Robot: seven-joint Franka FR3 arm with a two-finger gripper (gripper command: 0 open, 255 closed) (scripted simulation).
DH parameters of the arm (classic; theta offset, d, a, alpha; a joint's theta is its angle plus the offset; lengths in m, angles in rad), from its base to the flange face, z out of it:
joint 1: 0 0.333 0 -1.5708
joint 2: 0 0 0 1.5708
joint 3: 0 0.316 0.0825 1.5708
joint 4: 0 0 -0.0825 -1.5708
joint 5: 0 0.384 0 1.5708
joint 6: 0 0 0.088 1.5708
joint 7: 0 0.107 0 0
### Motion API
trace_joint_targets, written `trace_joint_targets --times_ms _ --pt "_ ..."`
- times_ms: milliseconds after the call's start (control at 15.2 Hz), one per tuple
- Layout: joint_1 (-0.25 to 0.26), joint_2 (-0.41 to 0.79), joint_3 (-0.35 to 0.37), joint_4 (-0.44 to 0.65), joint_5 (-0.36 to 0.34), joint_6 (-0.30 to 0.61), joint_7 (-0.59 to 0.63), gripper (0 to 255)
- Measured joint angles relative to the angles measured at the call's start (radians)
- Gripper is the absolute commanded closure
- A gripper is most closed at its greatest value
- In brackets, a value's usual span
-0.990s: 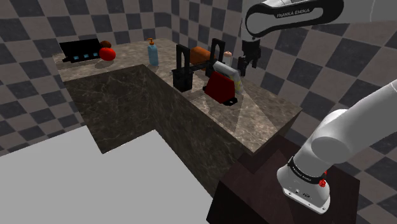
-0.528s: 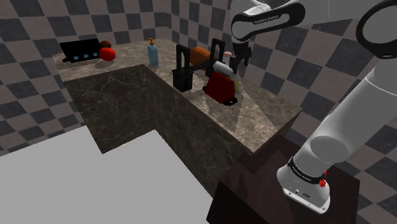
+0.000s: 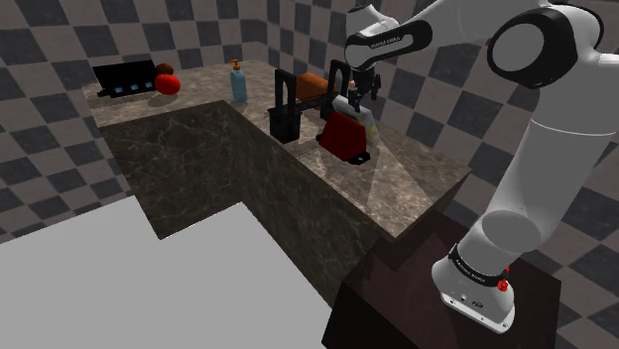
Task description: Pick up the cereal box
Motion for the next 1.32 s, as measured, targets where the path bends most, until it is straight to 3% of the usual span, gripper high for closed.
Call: trace_joint_targets --times_ms 462,528,1320 --pt "-0.004 0.048 -0.002 -0.026 -0.005 0.071 0.020 0" --pt "-0.005 0.047 -0.003 -0.031 -0.006 0.077 0.021 255" --pt "-0.005 0.043 -0.002 -0.026 -0.005 0.068 0.018 255"
